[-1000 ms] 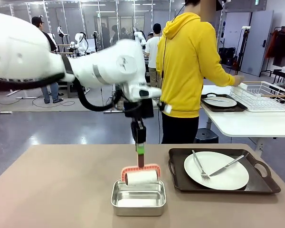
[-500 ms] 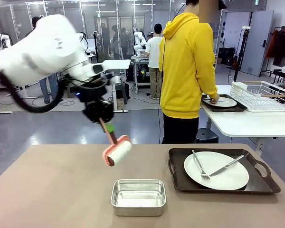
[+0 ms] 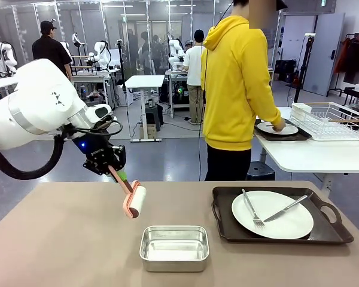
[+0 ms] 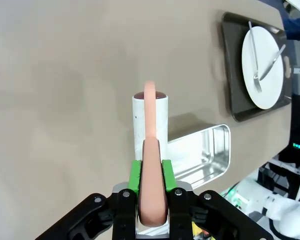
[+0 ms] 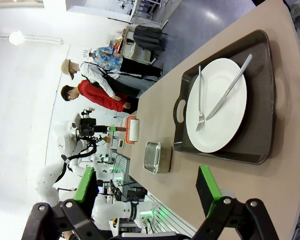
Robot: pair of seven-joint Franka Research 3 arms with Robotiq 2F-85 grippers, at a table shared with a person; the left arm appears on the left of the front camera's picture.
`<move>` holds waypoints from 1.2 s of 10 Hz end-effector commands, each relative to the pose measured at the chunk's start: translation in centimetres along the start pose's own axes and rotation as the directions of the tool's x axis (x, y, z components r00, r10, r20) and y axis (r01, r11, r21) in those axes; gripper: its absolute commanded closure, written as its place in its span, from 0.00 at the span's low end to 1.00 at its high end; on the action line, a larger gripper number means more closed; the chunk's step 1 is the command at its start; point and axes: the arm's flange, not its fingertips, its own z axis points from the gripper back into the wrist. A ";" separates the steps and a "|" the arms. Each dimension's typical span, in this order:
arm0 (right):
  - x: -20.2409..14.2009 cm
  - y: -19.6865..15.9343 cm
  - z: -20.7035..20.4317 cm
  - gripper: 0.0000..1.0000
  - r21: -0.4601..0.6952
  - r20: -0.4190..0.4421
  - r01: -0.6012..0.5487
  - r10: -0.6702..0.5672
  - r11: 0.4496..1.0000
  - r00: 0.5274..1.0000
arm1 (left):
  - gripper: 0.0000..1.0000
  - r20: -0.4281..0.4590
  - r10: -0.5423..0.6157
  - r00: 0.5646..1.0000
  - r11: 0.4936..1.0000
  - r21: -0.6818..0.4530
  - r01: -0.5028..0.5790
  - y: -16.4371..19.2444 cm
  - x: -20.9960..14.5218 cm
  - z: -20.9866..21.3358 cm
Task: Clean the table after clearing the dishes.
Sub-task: When the left (or right) Handle tray is removed, use the left hand (or right hand) to clean the left (or right) side of the table with the Lint Roller.
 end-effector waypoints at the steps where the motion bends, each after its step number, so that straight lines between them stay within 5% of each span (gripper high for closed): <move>1: -0.1 0.3 0.2 0.00 0.007 -0.001 -0.006 0.006 1.000 1.000 | 0.99 -0.007 -0.012 1.000 1.000 -0.003 0.012 -0.2 0.1 1.3; 5: -0.1 0.3 0.2 0.00 0.007 -0.001 -0.006 0.006 1.000 1.000 | 0.99 -0.007 -0.012 1.000 1.000 -0.003 0.012 -0.2 0.1 1.3; 6: -0.1 0.3 0.2 0.00 0.007 -0.001 -0.006 0.006 1.000 1.000 | 0.79 0.006 -0.006 1.000 1.000 -0.002 0.006 -0.3 0.1 0.5; 12: -0.1 0.3 0.2 0.00 0.007 -0.001 -0.006 0.006 1.000 1.000 | 0.79 0.024 0.111 0.994 0.976 -0.192 -0.104 8.3 0.5 -2.2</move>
